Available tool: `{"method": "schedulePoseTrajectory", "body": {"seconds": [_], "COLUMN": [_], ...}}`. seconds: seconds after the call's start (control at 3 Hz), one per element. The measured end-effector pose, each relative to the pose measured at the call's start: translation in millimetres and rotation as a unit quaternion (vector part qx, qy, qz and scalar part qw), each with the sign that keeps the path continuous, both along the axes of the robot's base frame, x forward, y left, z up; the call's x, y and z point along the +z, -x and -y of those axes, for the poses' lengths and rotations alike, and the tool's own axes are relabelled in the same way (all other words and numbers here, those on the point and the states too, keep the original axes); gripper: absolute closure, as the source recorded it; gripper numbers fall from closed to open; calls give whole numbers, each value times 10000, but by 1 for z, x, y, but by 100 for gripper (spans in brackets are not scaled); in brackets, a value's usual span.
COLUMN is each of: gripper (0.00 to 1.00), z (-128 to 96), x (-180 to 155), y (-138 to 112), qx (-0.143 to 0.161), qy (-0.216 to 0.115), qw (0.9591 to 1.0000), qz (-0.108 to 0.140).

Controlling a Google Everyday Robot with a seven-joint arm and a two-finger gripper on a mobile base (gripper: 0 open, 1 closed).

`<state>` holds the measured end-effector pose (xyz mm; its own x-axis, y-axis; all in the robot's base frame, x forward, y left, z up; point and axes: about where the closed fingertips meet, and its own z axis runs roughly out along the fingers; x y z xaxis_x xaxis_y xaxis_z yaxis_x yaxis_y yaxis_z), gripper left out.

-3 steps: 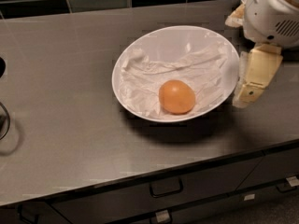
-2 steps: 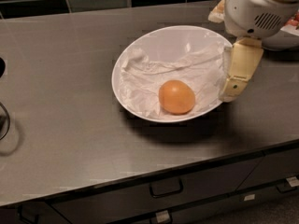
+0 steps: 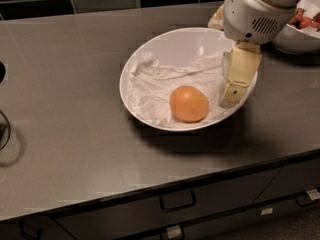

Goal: Pick orange from white bowl

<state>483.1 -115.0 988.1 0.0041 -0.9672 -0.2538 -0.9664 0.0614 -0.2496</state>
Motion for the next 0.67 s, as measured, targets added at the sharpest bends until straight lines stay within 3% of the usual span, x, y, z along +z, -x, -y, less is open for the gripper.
{"method": "schedulePoseTrajectory", "body": {"seconds": [0.33,0.67], "gripper": [11,13], "z": [-3,-5], "x": [-5,-10], "y": [-3,-6], "qx": [-21,-43], "qy": [-47,-86], "qw": [10000,9999], "qz": [-7,-34]}}
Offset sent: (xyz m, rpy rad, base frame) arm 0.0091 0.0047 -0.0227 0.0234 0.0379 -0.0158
